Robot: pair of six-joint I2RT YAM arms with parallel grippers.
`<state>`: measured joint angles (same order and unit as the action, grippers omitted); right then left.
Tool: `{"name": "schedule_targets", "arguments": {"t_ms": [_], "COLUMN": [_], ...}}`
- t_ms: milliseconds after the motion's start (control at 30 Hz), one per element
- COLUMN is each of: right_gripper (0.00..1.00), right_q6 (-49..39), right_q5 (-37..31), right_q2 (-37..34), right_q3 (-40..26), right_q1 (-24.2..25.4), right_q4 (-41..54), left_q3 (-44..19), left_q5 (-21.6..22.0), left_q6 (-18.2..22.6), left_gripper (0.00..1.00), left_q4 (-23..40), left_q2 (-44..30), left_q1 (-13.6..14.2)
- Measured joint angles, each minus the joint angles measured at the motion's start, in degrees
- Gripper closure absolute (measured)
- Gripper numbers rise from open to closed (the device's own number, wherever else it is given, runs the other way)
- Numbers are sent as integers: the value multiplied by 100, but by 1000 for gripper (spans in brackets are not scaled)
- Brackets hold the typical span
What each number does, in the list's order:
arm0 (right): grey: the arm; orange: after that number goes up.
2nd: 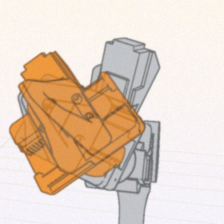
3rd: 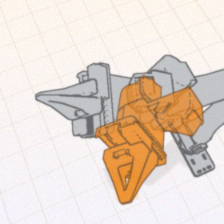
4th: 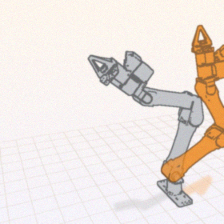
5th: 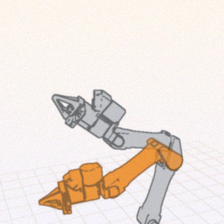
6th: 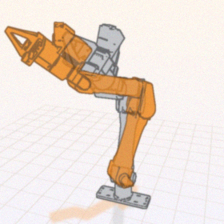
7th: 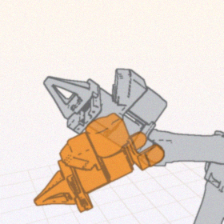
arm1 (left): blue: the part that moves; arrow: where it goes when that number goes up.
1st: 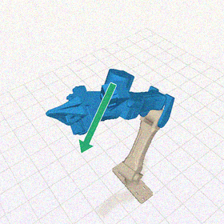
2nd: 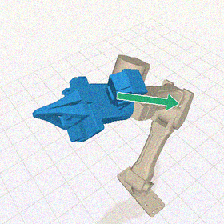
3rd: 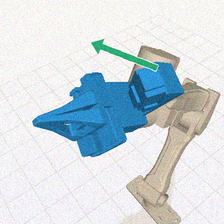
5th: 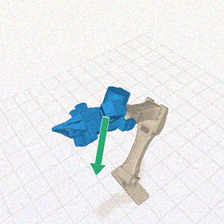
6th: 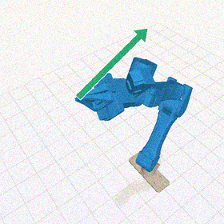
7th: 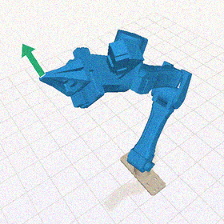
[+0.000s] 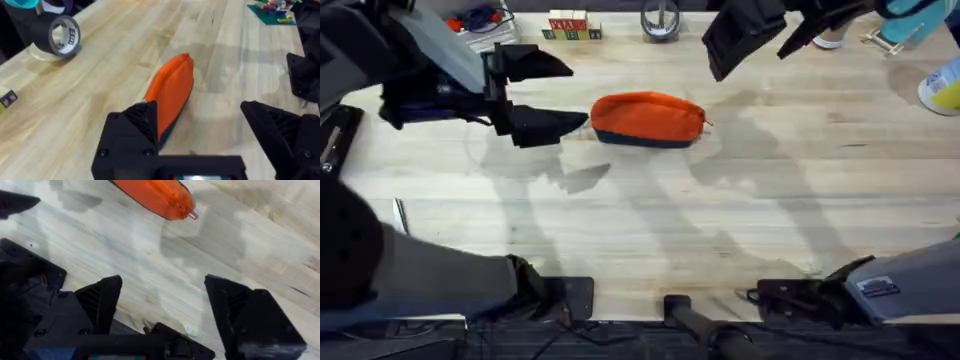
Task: Unzip the bag, pick up the pens from the table one at a time and place them inside, then zip the bag closed.
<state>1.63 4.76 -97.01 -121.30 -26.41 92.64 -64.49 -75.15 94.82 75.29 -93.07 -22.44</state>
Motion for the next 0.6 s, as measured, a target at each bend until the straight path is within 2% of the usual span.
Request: {"name": "schedule_targets", "arguments": {"t_ms": [300,600], "right_gripper": [4,3], "right_q6": [0,-1], "right_q5": [0,0], "right_q2": [0,-1], "right_q3": [0,0], "right_q1": [0,0], "right_q4": [2,2], "left_q3": [0,0], "left_q5": [877,1644], "left_q6": [-1458,-3378], "left_gripper": [4,3], "left_q4": [0,-243], "left_q2": [909,1535], "left_q1": [0,0]}}
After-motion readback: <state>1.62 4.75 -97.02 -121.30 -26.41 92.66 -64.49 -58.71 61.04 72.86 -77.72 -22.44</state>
